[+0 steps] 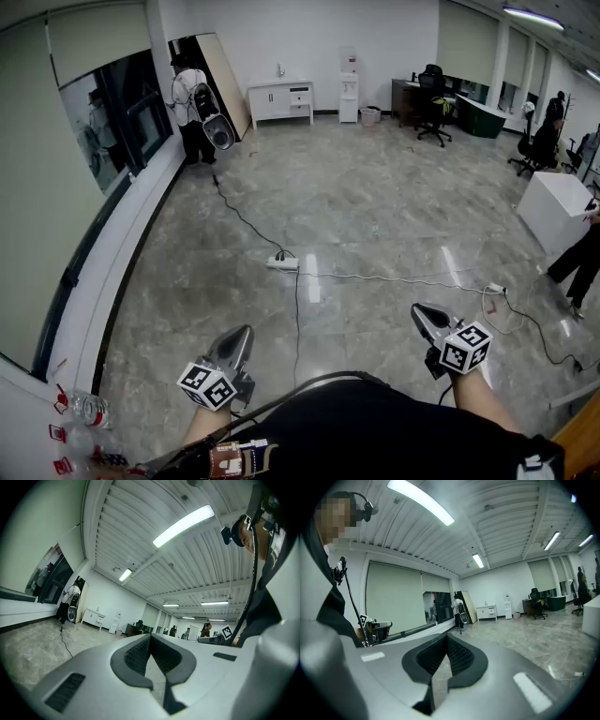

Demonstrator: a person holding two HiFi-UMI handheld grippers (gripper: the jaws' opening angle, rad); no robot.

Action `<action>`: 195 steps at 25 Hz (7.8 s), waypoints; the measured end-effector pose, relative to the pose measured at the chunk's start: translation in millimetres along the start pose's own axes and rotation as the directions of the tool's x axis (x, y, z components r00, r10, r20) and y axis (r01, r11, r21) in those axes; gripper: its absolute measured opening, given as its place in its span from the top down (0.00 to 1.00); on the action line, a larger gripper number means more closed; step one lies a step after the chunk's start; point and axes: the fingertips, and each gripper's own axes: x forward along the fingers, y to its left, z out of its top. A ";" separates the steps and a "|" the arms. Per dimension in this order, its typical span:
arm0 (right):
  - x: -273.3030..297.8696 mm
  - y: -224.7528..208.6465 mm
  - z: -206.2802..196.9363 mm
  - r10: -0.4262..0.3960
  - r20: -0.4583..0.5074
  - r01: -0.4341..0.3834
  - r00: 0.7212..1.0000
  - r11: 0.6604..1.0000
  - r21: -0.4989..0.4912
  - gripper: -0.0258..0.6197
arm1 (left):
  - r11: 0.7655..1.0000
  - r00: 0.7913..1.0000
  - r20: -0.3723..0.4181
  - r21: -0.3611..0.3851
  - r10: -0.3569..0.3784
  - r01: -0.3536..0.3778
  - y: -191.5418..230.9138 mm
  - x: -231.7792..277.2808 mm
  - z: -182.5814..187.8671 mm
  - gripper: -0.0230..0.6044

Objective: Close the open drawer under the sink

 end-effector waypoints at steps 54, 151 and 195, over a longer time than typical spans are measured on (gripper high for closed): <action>121.0 -74.6 24.3 -0.010 -0.022 0.009 1.000 1.000 -0.030 0.96 | 0.999 0.999 -0.036 -0.005 -0.037 0.037 84.4 119.7 24.0 0.97; 1163.9 -531.7 251.2 0.220 -0.078 -0.219 0.972 0.975 0.019 0.96 | 0.983 0.986 0.003 -0.080 0.165 -0.164 885.8 800.9 204.9 0.97; 1564.5 -858.8 392.5 0.176 -0.044 -0.175 0.983 0.984 0.007 0.96 | 0.991 0.992 -0.033 -0.042 0.125 -0.126 1205.1 1257.8 306.0 0.97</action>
